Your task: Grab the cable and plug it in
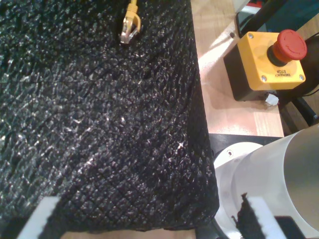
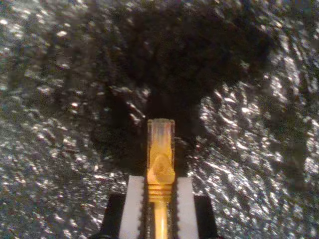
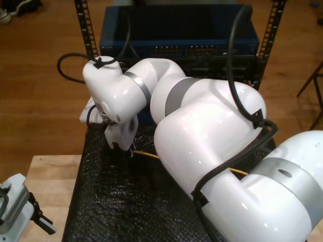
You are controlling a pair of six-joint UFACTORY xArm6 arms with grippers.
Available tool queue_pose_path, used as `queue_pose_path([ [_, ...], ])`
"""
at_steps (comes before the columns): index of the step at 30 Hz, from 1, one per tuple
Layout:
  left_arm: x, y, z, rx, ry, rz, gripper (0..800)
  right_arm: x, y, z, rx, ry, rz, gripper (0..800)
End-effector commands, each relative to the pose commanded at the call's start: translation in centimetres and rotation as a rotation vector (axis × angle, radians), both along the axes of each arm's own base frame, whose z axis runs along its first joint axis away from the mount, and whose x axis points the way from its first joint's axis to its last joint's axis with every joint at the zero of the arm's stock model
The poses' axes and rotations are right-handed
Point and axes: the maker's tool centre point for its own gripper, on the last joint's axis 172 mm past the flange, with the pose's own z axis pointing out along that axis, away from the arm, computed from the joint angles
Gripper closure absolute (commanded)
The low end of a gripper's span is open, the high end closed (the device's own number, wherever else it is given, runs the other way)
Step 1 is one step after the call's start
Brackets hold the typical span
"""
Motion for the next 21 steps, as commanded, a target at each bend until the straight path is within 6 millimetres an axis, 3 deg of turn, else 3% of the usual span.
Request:
queue_pose_path([
  [6,0.0,0.0,0.0,0.0,0.0,-0.002,0,0.5,0.3,2.2,0.025,-0.022,0.009,779],
  [14,0.3,0.1,0.5,0.003,-0.004,-0.003,0,0.5,0.4,5.9,0.045,-0.023,0.212,788],
  [21,0.4,-0.5,1.0,-0.025,-0.004,0.001,0,-2.6,-1.7,7.4,0.048,0.022,0.314,792],
])
